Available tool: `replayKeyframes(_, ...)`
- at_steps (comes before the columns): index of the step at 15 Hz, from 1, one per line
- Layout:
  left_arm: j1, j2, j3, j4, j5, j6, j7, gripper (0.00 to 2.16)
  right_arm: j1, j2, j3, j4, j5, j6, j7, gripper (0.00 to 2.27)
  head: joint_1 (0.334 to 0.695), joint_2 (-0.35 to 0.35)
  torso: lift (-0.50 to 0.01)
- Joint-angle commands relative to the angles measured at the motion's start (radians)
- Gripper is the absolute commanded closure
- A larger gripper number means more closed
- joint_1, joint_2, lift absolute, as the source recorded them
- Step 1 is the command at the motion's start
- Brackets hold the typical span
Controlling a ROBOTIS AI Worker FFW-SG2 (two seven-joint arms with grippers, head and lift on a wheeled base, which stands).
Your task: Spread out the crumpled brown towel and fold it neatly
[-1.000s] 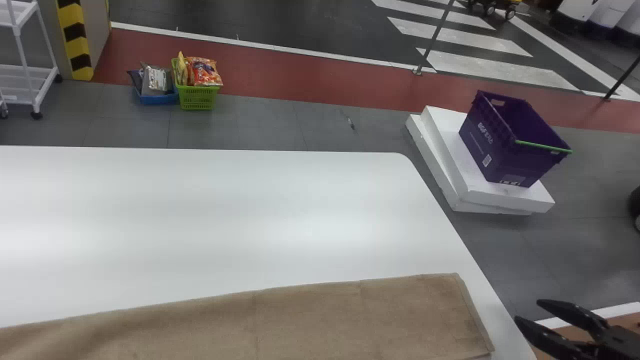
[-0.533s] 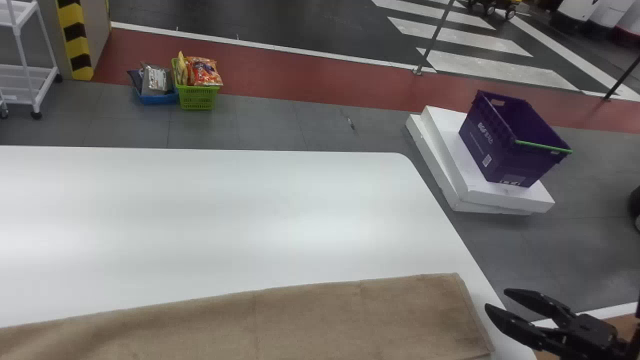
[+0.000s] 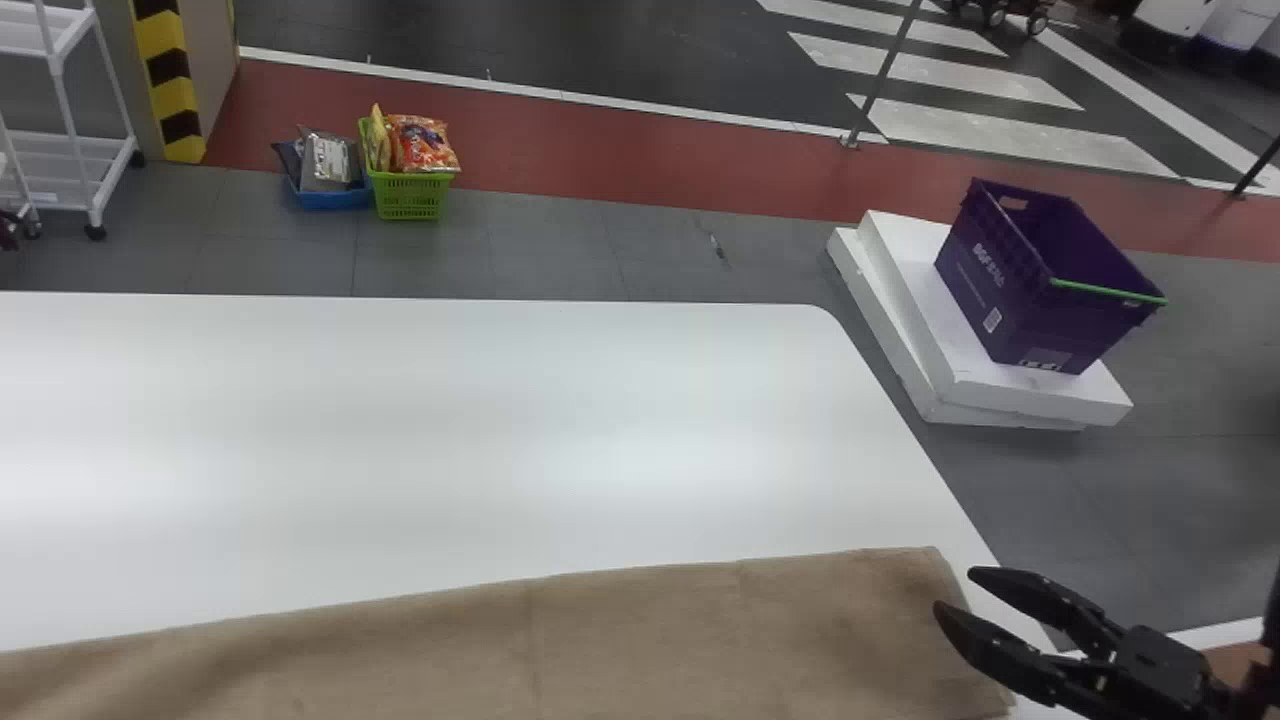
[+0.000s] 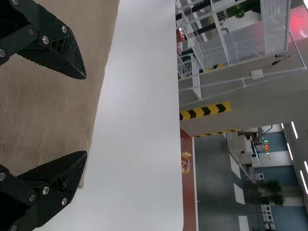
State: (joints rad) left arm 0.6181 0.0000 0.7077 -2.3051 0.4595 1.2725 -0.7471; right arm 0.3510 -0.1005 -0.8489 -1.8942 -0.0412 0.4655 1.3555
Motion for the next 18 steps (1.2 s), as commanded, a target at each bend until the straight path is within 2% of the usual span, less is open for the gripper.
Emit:
replayKeyframes(1,0.003,-0.003,-0.004,-0.004,0.001,0.000,0.000,0.71,0.037,0.061,0.071,-0.102,-0.029,0.080,0.005,0.60,0.695,-0.258,-0.126)
replayKeyframes(2,0.003,-0.003,-0.001,-0.007,0.001,0.000,0.000,0.71,0.063,0.088,0.109,-0.174,-0.051,0.163,0.012,0.84,0.695,-0.230,-0.126)
replayKeyframes(3,0.003,-0.003,0.003,-0.008,0.001,0.000,0.002,0.71,0.091,0.101,0.157,-0.263,-0.051,0.276,0.012,1.30,0.695,-0.149,-0.126)
replayKeyframes(4,0.003,-0.003,0.006,-0.011,-0.001,0.000,0.003,0.71,0.120,0.101,0.200,-0.333,-0.054,0.356,0.012,1.58,0.695,-0.094,-0.126)
replayKeyframes(6,0.003,-0.003,0.004,-0.020,-0.002,0.000,0.003,0.70,0.197,0.101,0.312,-0.459,-0.055,0.479,0.012,1.77,0.695,0.013,-0.126)
replayKeyframes(8,0.003,-0.003,-0.002,-0.022,-0.010,0.000,0.005,0.70,0.213,0.101,0.355,-0.464,-0.034,0.457,0.012,1.77,0.695,0.123,-0.126)
replayKeyframes(9,0.003,-0.003,-0.002,-0.020,-0.010,0.000,0.005,0.70,0.213,0.101,0.367,-0.441,-0.025,0.414,0.012,1.77,0.695,0.204,-0.126)
replayKeyframes(14,0.003,-0.003,-0.011,-0.016,-0.013,-0.006,0.005,0.70,0.190,0.101,0.475,-0.301,0.070,0.175,-0.010,1.77,0.695,0.256,-0.126)
replayKeyframes(18,0.003,-0.003,-0.013,-0.014,-0.015,-0.006,0.003,0.70,0.166,0.101,0.577,-0.184,0.147,0.015,-0.088,1.77,0.695,0.284,-0.126)
